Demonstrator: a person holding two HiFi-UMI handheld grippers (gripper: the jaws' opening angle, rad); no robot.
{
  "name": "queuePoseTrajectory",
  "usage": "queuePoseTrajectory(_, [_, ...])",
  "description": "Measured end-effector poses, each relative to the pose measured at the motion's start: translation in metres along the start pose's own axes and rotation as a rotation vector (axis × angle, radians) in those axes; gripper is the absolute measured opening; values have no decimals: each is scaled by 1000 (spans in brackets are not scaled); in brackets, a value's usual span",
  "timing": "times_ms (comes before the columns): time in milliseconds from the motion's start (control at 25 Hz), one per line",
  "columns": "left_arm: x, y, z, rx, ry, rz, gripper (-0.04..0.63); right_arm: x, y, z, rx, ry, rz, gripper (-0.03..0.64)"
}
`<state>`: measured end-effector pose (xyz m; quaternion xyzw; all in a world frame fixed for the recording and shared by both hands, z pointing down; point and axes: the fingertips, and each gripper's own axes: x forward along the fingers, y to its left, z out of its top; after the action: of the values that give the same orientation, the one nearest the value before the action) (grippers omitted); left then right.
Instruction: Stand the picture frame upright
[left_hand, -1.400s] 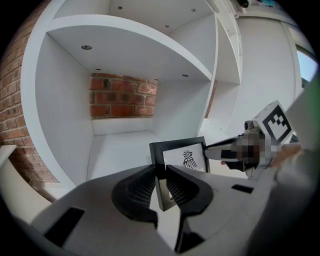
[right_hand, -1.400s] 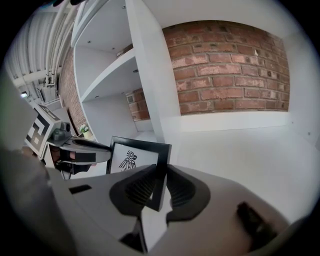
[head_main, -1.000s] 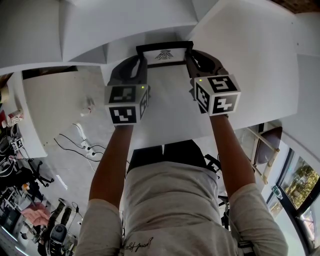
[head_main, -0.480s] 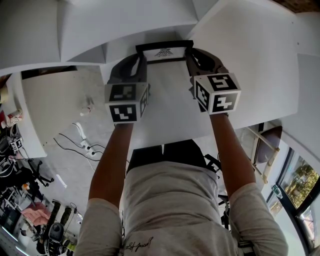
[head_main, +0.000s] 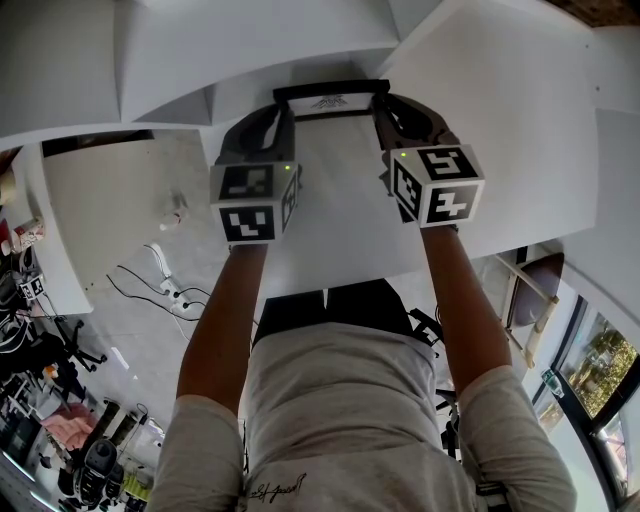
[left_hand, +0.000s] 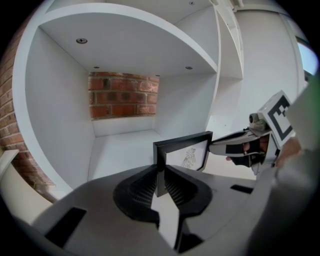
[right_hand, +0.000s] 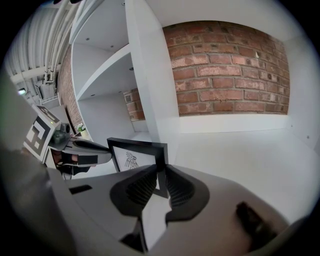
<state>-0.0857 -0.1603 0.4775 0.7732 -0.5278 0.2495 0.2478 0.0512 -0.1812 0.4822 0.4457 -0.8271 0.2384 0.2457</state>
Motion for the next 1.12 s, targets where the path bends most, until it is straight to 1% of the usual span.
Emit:
queuePoseTrajectory(320, [2,0,0,2,1,-2,57,1,-1,-2,5,2,0,69])
queuePoseTrajectory(800, [3,0,-1,37,-13,11,58,2,-1,-3,12,-12,-2,71])
queuePoseTrajectory(1120, [3,2,-2,41,-11,17,58,2,0,-3,10,-10,-1,71])
